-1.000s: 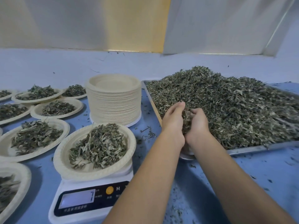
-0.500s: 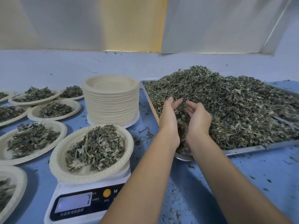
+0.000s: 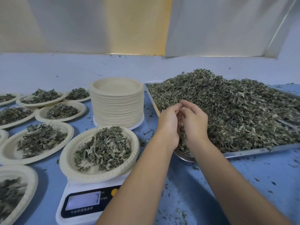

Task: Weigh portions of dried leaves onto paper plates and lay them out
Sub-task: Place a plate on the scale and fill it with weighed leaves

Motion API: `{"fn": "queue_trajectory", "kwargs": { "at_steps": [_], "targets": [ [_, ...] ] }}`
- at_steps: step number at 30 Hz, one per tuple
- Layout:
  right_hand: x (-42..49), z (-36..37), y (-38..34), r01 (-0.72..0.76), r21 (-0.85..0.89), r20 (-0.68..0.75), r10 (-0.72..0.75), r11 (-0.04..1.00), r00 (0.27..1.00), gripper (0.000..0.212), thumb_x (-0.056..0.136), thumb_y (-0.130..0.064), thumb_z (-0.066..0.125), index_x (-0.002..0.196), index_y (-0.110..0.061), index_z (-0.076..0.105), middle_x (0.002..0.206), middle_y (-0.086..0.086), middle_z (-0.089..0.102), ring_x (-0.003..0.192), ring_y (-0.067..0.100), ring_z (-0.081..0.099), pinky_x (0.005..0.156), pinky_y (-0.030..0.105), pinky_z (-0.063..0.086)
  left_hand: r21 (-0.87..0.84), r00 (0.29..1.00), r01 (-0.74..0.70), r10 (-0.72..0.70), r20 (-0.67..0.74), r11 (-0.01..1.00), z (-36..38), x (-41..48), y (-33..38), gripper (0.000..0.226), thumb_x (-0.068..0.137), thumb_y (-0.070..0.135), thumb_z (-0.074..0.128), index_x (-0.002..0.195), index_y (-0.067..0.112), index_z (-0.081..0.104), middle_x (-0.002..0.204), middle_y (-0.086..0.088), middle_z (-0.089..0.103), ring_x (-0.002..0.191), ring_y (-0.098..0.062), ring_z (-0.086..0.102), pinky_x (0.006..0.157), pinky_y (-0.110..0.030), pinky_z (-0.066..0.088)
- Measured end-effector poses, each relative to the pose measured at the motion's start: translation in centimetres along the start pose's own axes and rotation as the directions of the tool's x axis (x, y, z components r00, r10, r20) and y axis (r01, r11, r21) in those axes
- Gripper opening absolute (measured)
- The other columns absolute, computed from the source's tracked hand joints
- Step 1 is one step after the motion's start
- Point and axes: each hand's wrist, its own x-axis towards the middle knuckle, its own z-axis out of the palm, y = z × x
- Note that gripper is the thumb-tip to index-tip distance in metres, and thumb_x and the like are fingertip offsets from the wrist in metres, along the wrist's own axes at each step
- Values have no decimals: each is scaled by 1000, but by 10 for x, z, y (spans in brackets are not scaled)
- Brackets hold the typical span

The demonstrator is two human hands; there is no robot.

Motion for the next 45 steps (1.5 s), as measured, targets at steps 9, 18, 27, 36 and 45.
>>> {"fn": "queue_trajectory", "kwargs": {
  "at_steps": [9,18,27,36,45],
  "targets": [
    [-33,46,-20,-69,241,136,36,968,990,31,101,-15,34,99,-10,64,96,2,68,92,8,66,84,20,53,143,965,-253,260,-34,957,-37,-23,42,40,88,-11,41,119,6,58,99,-4,63,90,-14,61,78,-21,50],
    [-67,91,-6,-164,66,333,133,984,934,29,98,-9,39,102,-4,67,94,6,69,93,15,67,81,19,52,334,922,-339,381,-68,880,-106,-61,93,28,99,12,38,113,15,62,120,0,60,119,-10,52,91,-20,43],
    [-63,88,12,-99,-120,350,135,988,927,26,95,-4,43,98,-9,68,103,6,70,98,12,66,79,17,50,586,822,-345,538,-188,733,-173,-74,108,32,99,20,36,122,17,59,128,5,57,116,-5,50,95,-21,32],
    [-67,88,23,-88,-99,366,118,991,923,31,88,4,41,95,-3,70,102,11,72,98,19,68,87,25,51,580,835,-222,460,-301,784,-192,-62,96,34,96,20,40,123,15,60,133,2,56,125,-13,47,101,-29,33],
    [-72,91,18,-128,-27,354,129,991,926,31,85,6,42,89,-4,71,93,9,75,92,16,71,85,26,53,440,828,-165,366,-424,883,-202,-60,107,28,89,-2,51,111,6,66,115,-10,66,108,-23,61,99,-37,46]
  ]
}}
